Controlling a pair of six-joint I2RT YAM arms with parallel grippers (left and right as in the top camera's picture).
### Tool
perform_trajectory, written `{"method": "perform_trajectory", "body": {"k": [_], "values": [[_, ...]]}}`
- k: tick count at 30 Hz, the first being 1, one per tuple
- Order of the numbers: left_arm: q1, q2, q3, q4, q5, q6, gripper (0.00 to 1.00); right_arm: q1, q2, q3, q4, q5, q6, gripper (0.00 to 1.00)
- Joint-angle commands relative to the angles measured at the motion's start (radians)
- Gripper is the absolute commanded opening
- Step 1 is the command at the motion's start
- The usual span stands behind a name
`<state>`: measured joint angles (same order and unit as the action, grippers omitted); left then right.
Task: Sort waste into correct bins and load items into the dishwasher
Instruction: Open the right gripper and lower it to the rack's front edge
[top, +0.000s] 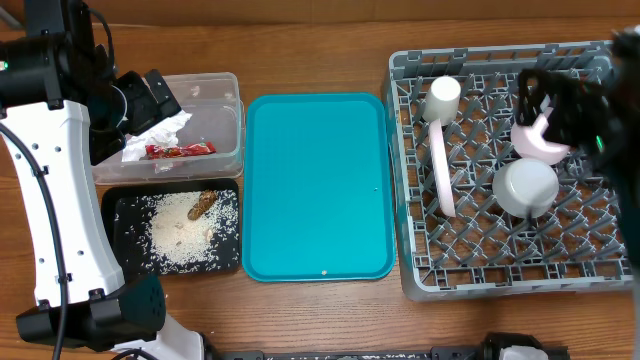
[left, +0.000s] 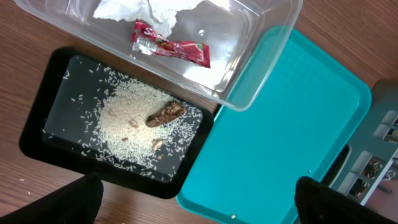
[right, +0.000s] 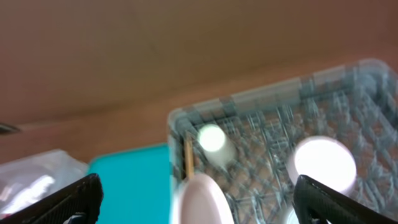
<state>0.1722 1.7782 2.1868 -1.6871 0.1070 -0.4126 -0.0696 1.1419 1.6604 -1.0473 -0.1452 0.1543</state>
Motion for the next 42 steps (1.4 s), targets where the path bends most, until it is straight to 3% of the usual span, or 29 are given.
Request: {"method": "perform_trajectory", "body": {"k": [1, 11, 18, 24, 34, 42], "values": [[0.004, -0.032, 0.014, -0.002, -0.006, -0.006, 1.00, 0.056, -0.140, 0.011, 0.031, 0.047, -0.013, 1.00], [0.004, -0.032, 0.014, -0.002, -0.006, -0.006, 1.00, 0.142, -0.484, -0.047, 0.043, 0.066, -0.024, 1.00], [0.004, -0.032, 0.014, -0.002, -0.006, -0.006, 1.00, 0.142, -0.663, -0.283, 0.103, 0.066, 0.003, 1.00], [0.004, -0.032, 0.014, -0.002, -0.006, -0.006, 1.00, 0.142, -0.833, -0.634, 0.356, 0.065, 0.069, 1.00], [0.004, -0.032, 0.014, -0.002, -0.006, -0.006, 1.00, 0.143, -1.076, -1.282, 0.938, 0.066, 0.192, 1.00], [0.004, -0.032, 0.014, -0.002, -0.006, -0.006, 1.00, 0.174, -1.139, -1.571, 1.196, 0.078, 0.196, 1.00]]}}
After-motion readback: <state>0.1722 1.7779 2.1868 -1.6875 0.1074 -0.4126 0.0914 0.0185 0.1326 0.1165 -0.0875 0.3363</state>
